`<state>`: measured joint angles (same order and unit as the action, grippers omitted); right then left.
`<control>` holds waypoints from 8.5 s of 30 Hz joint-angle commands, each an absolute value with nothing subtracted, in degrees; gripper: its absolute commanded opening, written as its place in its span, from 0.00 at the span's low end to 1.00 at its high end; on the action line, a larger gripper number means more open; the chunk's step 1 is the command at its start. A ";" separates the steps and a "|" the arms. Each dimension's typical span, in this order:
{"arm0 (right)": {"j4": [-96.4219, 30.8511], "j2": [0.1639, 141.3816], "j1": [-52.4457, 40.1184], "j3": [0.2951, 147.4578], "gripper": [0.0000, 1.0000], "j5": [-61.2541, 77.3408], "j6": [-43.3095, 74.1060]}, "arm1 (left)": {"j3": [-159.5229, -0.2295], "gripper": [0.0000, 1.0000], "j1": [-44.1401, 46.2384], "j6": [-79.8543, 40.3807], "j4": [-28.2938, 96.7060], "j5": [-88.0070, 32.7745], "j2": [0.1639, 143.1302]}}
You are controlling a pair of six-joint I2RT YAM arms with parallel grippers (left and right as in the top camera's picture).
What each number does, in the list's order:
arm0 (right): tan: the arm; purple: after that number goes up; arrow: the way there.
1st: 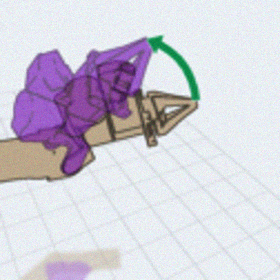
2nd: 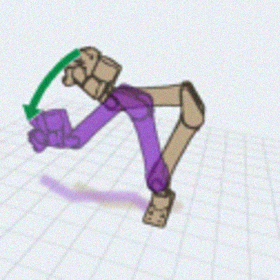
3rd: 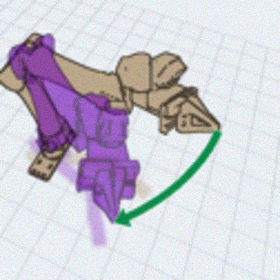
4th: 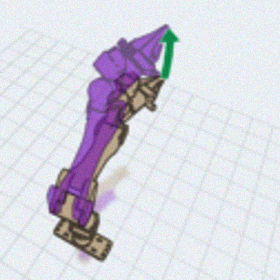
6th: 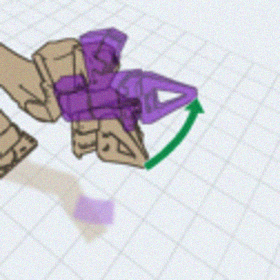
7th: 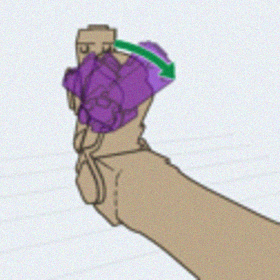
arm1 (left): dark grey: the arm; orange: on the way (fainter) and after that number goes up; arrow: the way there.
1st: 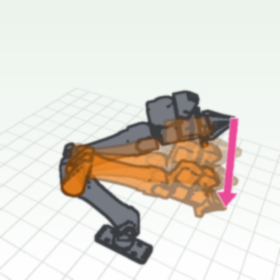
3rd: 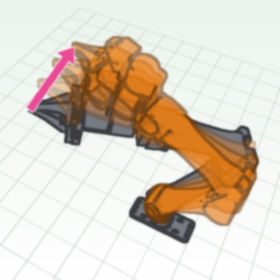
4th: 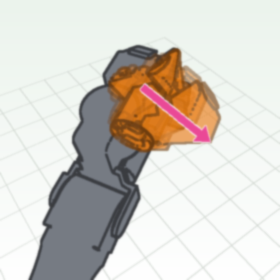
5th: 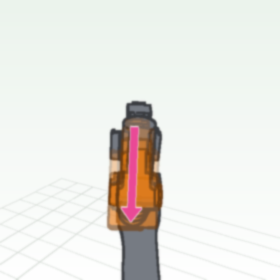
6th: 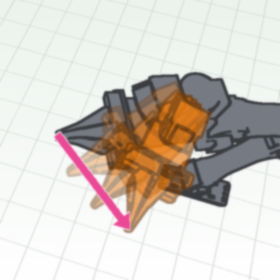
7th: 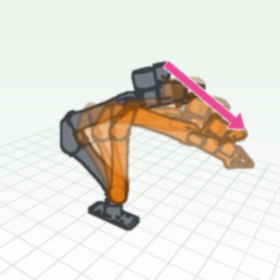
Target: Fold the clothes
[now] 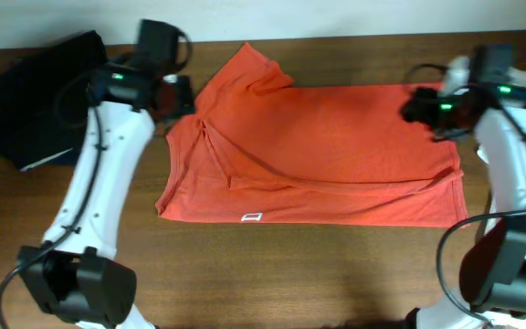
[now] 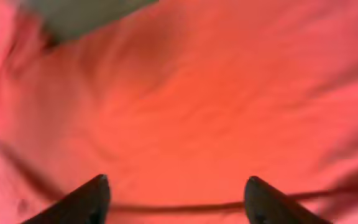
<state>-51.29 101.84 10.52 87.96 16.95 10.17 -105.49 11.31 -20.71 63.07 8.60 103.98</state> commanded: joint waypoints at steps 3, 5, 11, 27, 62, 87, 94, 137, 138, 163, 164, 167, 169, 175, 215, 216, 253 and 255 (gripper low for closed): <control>-52.71 104.29 -10.48 88.29 0.04 15.40 6.00 | -105.89 0.01 -2.13 -23.51 72.53 -1.08 106.83; -51.79 108.62 -18.28 88.29 0.04 15.44 4.56 | -105.89 0.01 -4.75 -20.73 75.55 -5.93 111.31; -40.32 120.09 -41.08 88.29 0.11 -1.45 -1.50 | -105.89 0.01 -7.53 -11.62 75.11 -19.09 127.42; -31.79 124.22 -44.91 88.31 0.04 -3.51 4.97 | -105.89 0.01 -10.83 -9.69 75.31 -19.11 127.50; -29.69 129.36 -29.91 94.21 0.36 -4.54 11.27 | -105.89 0.01 -10.76 -9.69 77.03 -18.02 127.50; -32.58 126.74 -27.03 94.83 0.04 -4.51 12.53 | -105.67 0.01 1.50 -6.83 61.10 -20.29 132.27; -32.36 126.65 -27.03 95.22 0.04 -4.51 12.49 | -103.55 0.01 1.50 -11.31 60.88 -4.45 136.07; -66.15 121.30 -27.09 93.73 0.04 15.57 -0.99 | -121.54 0.01 8.54 -11.29 64.12 -13.06 146.10; -64.42 121.34 -27.38 92.40 0.04 14.06 -0.16 | -121.54 0.00 8.51 -11.29 64.42 -13.02 146.54; -62.54 118.67 -22.31 92.77 0.04 14.76 5.78 | -146.67 0.00 10.24 -10.59 96.75 -12.45 146.58; -66.50 118.54 -20.18 92.75 0.04 14.76 5.82 | -144.20 0.00 11.40 -9.47 96.75 -12.01 146.58; -71.75 118.54 -15.86 92.49 0.04 14.33 6.07 | -139.63 0.01 12.27 -9.47 96.75 -10.09 145.91; -76.51 118.54 -12.75 92.47 0.04 10.02 7.51 | -134.67 0.01 12.78 -9.56 96.75 -8.16 141.56; -83.57 118.54 -4.34 87.74 0.04 -5.82 18.17 | -111.44 0.01 13.02 -13.50 92.07 -3.64 129.84; -42.78 96.90 26.74 48.97 0.05 -16.12 25.82 | -56.29 0.00 2.46 -26.11 48.95 8.16 103.15; -42.65 96.88 26.74 49.39 0.04 -14.55 25.82 | -56.40 0.01 2.46 -26.09 48.99 7.92 103.04; -40.91 110.63 -18.35 71.37 0.04 7.46 3.18 | -77.71 0.99 2.46 -26.11 53.47 2.57 88.25; -42.96 110.63 -17.47 73.23 0.05 8.62 1.13 | -77.71 0.99 2.46 -26.11 53.47 2.57 88.25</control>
